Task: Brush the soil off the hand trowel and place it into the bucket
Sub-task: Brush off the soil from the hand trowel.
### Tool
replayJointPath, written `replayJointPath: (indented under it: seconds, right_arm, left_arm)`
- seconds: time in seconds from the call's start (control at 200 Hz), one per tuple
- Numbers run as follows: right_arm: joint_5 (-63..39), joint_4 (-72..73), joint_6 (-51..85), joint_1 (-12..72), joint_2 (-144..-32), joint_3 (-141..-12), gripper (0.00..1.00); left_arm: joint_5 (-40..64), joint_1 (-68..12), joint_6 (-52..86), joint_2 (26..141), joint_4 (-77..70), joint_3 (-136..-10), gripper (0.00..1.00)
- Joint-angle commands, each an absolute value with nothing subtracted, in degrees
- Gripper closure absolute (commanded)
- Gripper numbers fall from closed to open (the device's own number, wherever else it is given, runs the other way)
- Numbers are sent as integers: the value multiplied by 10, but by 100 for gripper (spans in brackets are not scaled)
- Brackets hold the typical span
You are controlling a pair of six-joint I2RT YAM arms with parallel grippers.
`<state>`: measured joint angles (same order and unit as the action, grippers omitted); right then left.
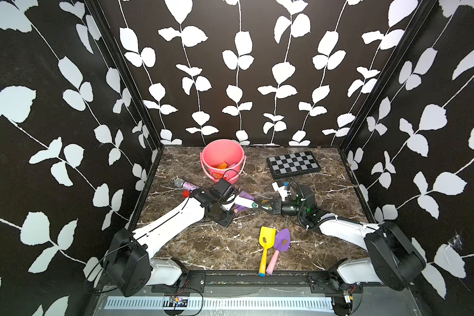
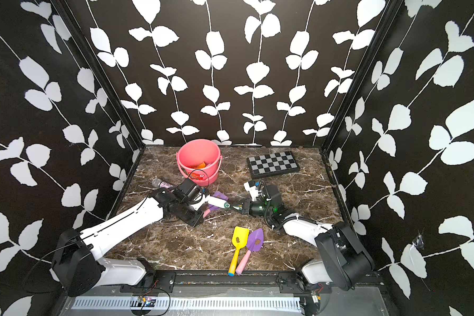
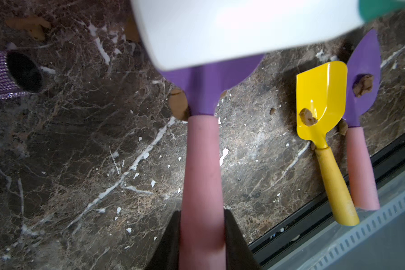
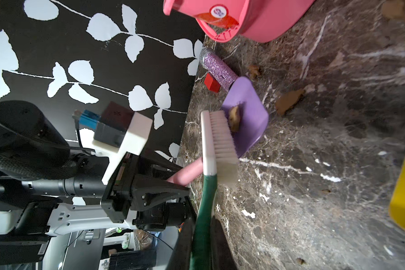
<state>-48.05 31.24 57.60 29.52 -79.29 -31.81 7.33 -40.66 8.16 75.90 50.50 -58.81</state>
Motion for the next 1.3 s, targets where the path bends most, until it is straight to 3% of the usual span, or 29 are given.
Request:
replayJointPath:
  seconds: [0.0,0.215,0.586,0.771,1.031,1.297]
  right_arm:
    - [-485,324,569,258,-769,-333,100]
    - [-492,316,576,242,-735,-337,100]
    - [-464,411,610,326,-810,-326,100]
    - [-473,413,605,297,-833,-330,100]
    - [-479,332,572,250,-765,-345,100]
    - [-461,357,591,319,-774,-334,100]
  left_arm:
    - [86,-405,84,733,511,-589,100]
    - [92,-374,87,733,511,-581,100]
    - [112,-365,91,735,507,-582,100]
    - [113,-365,93,725,508,-576,100]
    - [107,-357,91,723,507,-566,100]
    - [117,-352,94,730,499,-570,100]
